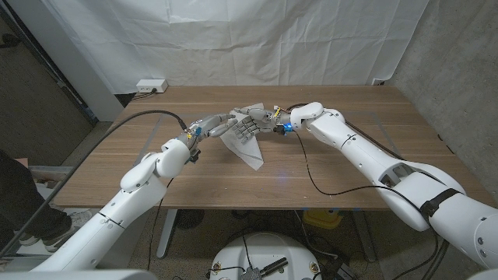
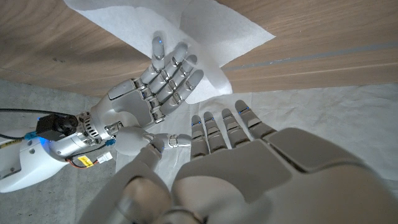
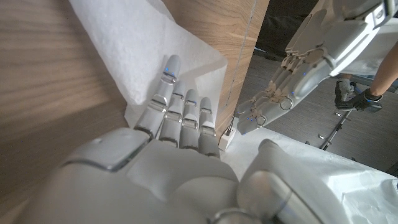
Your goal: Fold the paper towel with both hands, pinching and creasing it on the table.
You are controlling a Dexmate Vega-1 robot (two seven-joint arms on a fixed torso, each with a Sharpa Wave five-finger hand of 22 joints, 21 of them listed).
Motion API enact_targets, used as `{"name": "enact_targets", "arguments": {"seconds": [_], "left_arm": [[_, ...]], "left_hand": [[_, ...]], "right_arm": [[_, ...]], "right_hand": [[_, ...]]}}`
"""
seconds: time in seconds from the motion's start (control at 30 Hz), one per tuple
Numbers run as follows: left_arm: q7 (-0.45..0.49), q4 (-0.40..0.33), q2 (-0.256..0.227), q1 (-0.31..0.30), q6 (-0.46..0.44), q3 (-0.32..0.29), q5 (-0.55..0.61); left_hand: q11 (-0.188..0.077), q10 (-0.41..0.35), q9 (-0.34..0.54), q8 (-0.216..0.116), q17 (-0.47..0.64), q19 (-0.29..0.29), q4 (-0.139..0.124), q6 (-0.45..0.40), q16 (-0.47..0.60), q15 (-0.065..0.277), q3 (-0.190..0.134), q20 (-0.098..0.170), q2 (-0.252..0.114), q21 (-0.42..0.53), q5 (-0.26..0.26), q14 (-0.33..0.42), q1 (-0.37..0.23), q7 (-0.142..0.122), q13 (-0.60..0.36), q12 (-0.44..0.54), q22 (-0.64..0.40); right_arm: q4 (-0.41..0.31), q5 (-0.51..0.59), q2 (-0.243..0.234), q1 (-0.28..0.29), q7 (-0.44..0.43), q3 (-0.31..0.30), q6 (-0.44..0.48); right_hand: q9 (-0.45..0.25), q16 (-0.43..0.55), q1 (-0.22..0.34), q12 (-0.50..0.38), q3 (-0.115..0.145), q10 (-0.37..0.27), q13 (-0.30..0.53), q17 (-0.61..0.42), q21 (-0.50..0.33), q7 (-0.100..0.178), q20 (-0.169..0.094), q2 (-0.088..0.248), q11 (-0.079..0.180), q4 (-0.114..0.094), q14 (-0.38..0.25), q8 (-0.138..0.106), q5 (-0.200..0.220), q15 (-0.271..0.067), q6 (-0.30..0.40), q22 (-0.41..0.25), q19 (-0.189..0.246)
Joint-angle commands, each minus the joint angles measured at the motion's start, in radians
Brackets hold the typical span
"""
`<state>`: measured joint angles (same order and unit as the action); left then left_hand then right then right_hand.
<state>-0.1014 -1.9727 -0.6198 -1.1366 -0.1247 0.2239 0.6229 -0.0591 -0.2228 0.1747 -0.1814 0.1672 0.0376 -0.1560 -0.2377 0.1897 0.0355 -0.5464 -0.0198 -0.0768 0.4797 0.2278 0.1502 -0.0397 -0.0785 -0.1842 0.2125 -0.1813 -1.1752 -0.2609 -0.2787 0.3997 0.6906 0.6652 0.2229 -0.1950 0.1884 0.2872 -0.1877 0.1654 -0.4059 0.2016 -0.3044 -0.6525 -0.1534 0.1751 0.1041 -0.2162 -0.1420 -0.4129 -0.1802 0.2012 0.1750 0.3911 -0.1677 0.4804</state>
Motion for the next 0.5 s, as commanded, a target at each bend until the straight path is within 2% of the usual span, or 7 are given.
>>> {"name": "enact_targets", "arguments": {"seconds": [0.03, 0.1, 0.2, 0.33, 0.5], "left_arm": [[0.062, 0.015, 0.035, -0.022, 0.039, -0.035, -0.035], [0.063, 0.021, 0.038, -0.019, 0.039, -0.033, -0.036], [0.059, 0.027, 0.040, -0.014, 0.036, -0.031, -0.035], [0.047, 0.033, 0.038, -0.006, 0.028, -0.027, -0.034], [0.036, 0.039, 0.037, 0.001, 0.013, -0.022, -0.031]], "left_hand": [[0.001, -0.010, 0.001, -0.006, 0.003, 0.011, 0.002, -0.010, 0.006, 0.002, 0.002, 0.001, -0.042, 0.004, 0.005, 0.012, 0.001, 0.004, -0.004, 0.003, -0.003], [0.002, -0.010, 0.001, -0.005, 0.003, 0.011, 0.002, -0.009, 0.006, 0.001, 0.001, 0.000, -0.043, 0.003, 0.005, 0.012, 0.001, 0.004, -0.003, 0.003, -0.003], [0.001, -0.010, 0.001, -0.004, 0.003, 0.010, 0.002, -0.008, 0.005, 0.002, 0.001, 0.002, -0.043, 0.003, 0.005, 0.011, 0.000, 0.004, -0.003, 0.003, -0.003], [0.003, -0.009, 0.001, -0.004, 0.004, 0.009, 0.002, -0.007, 0.003, 0.000, 0.001, 0.003, -0.044, 0.001, 0.005, 0.010, 0.000, 0.004, -0.003, 0.002, -0.003], [0.003, -0.006, 0.001, -0.002, 0.004, 0.007, 0.002, -0.003, 0.001, 0.000, 0.000, 0.003, -0.045, -0.001, 0.005, 0.008, 0.000, 0.003, -0.004, 0.000, -0.003]], "right_arm": [[0.087, -0.021, 0.039, -0.007, 0.044, -0.025, -0.087], [0.112, -0.028, 0.050, -0.008, 0.051, -0.033, -0.111], [0.135, -0.028, 0.059, -0.008, 0.058, -0.038, -0.149], [0.140, -0.036, 0.067, 0.001, 0.049, -0.055, -0.164], [0.141, -0.035, 0.070, 0.017, 0.028, -0.071, -0.203]], "right_hand": [[0.002, -0.001, -0.039, 0.009, -0.018, 0.118, 0.002, 0.021, 0.063, 0.040, 0.002, -0.004, 0.005, 0.005, 0.087, 0.002, 0.012, 0.007, -0.104, -0.004, -0.056], [0.002, 0.001, -0.048, 0.010, -0.021, 0.163, 0.001, 0.028, 0.083, 0.076, 0.007, -0.005, 0.017, 0.008, 0.112, 0.004, 0.014, 0.012, -0.146, -0.004, -0.070], [0.003, 0.000, -0.056, 0.011, -0.024, 0.205, 0.001, 0.034, 0.104, 0.101, 0.005, -0.006, 0.029, 0.010, 0.140, 0.008, 0.015, 0.012, -0.199, -0.004, -0.090], [0.003, -0.002, -0.058, 0.009, -0.025, 0.226, 0.001, 0.039, 0.118, 0.110, -0.001, -0.008, 0.035, 0.014, 0.162, 0.005, 0.017, -0.011, -0.223, -0.005, -0.104], [0.004, 0.000, -0.056, 0.004, -0.024, 0.221, 0.000, 0.042, 0.123, 0.105, -0.007, -0.008, 0.035, 0.017, 0.163, 0.001, 0.018, -0.010, -0.221, -0.005, -0.105]]}}
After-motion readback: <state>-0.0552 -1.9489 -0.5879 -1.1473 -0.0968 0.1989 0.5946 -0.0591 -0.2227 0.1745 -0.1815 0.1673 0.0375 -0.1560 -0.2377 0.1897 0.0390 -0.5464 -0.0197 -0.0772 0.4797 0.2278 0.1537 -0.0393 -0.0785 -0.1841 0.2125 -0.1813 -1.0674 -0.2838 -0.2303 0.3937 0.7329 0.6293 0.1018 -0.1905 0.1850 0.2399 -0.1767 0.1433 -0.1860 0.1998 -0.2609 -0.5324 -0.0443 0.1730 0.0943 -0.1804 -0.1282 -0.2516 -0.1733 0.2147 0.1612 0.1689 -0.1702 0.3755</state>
